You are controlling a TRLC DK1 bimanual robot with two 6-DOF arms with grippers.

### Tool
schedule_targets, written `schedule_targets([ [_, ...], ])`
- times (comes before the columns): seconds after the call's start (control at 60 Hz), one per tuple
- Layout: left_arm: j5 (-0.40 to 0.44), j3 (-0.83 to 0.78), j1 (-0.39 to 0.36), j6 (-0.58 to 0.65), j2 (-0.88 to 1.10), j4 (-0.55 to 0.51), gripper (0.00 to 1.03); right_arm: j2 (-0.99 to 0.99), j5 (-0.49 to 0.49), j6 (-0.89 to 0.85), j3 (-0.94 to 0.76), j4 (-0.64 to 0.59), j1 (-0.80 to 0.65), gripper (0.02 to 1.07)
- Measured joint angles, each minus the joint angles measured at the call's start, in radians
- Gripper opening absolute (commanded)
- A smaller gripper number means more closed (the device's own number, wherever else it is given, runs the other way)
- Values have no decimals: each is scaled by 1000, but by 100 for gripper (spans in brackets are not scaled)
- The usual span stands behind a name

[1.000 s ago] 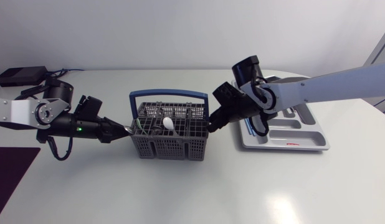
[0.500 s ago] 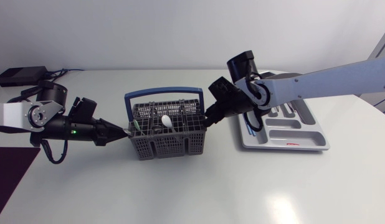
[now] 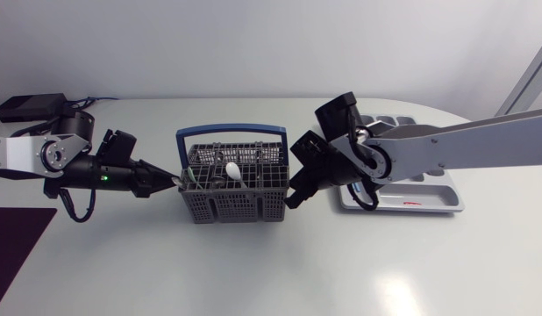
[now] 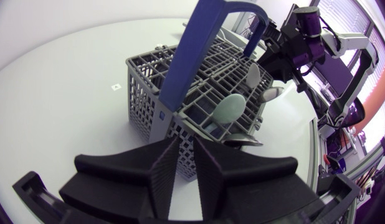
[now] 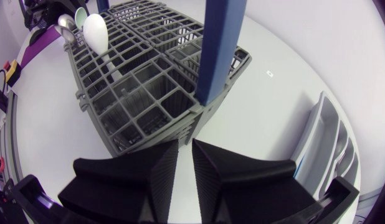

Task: Unload the cutlery basket into the drawer organizer.

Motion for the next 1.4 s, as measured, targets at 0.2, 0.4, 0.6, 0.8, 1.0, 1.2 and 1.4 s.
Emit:
schedule_targets([
  [0.2,-10,9,0,-3,7,7,22,-13,26,3,-13,2,10,28],
  [0.4,10,10,60,22,0,-3,45,-68,21,-9,-57,17,-39,84],
  [0.6,10,24,134,192,-132,-187,65,-165,21,-32,-120,19,-61,88],
  [0.8,-40,24,57,389,-314,-256,73,-203,18,-43,-173,18,-61,96],
  [1.0,-124,17,-48,636,-369,-285,73,-240,12,-67,-212,5,-46,100],
  [1.2,-262,-44,-135,839,-425,-196,73,-276,-6,-85,-215,-16,-45,101],
  [1.4,-369,-107,-177,974,-430,-114,73,-280,-14,-85,-215,-31,-45,101],
])
